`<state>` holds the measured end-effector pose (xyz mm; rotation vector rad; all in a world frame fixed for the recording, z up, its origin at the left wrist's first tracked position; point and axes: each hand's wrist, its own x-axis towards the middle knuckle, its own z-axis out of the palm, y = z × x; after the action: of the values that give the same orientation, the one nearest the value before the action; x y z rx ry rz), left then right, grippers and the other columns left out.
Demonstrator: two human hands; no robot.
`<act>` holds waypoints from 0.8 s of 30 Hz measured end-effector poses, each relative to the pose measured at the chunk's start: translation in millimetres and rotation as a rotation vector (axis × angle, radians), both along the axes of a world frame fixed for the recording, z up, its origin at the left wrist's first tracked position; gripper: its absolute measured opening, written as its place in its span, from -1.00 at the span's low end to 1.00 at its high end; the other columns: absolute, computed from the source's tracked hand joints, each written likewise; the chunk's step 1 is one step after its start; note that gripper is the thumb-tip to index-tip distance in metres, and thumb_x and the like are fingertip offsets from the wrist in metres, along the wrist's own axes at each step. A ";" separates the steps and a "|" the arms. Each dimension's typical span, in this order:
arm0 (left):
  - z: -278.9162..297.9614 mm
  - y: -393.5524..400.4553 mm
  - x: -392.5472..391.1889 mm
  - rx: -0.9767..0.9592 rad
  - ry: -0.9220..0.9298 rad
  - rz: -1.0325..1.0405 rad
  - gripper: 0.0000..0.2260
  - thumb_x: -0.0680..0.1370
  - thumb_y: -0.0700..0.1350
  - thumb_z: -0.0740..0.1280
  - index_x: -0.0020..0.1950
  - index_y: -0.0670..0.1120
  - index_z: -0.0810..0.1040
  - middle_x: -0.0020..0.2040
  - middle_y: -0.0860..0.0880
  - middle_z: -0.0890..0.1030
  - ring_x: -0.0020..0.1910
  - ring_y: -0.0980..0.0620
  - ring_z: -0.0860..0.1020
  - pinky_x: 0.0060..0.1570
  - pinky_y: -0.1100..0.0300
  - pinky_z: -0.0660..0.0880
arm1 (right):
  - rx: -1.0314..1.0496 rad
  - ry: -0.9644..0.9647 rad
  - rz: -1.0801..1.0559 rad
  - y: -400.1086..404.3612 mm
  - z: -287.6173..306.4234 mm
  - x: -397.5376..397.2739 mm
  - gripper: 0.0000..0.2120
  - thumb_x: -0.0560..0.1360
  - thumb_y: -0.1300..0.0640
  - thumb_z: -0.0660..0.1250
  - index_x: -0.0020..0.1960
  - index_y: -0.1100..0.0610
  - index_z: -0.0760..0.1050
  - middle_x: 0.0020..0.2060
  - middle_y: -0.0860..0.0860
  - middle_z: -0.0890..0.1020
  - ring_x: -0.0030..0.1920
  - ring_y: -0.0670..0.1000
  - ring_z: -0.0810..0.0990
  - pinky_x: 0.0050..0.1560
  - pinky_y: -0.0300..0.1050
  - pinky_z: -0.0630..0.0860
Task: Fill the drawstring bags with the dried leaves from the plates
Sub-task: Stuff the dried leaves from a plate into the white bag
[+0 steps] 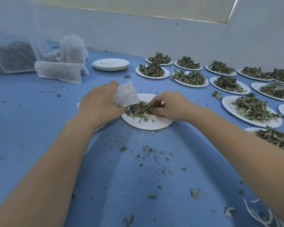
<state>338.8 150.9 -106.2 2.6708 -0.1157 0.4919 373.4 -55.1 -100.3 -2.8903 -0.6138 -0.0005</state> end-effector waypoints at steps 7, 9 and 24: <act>-2.8 -4.3 -0.9 0.030 0.009 -0.027 -0.63 0.37 -0.06 0.40 0.13 -0.02 0.41 -0.14 0.03 0.46 -0.14 -0.05 0.39 -0.25 0.14 0.27 | 0.189 0.004 -0.089 -17.1 18.6 -6.2 -0.84 0.54 0.08 0.32 0.04 0.10 0.61 -0.31 -0.02 0.62 -0.33 -0.13 0.60 -0.41 -0.53 0.37; -3.1 -7.4 -1.6 0.050 0.015 -0.043 -0.64 0.37 -0.05 0.39 0.12 -0.02 0.40 -0.10 0.02 0.49 -0.13 -0.05 0.40 -0.24 0.14 0.27 | 0.222 -0.050 -0.090 -19.8 29.7 -9.0 -0.84 0.53 0.05 0.33 0.02 0.09 0.62 -0.33 -0.05 0.63 -0.38 -0.23 0.55 -0.45 -0.54 0.33; -8.1 -33.7 -1.4 -0.017 -0.009 -0.118 -0.56 0.29 0.07 0.39 0.11 0.00 0.38 -0.15 0.06 0.43 -0.16 -0.03 0.40 -0.28 0.13 0.27 | 0.145 -0.088 0.016 11.7 49.4 -31.6 -0.88 0.47 0.12 0.35 -0.08 0.04 0.66 -0.35 0.03 0.66 -0.33 -0.09 0.61 -0.34 -0.44 0.43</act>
<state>337.4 117.1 -114.3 2.6273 -0.2691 0.4656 341.9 -43.4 -51.0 -2.7574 -0.6241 -0.1642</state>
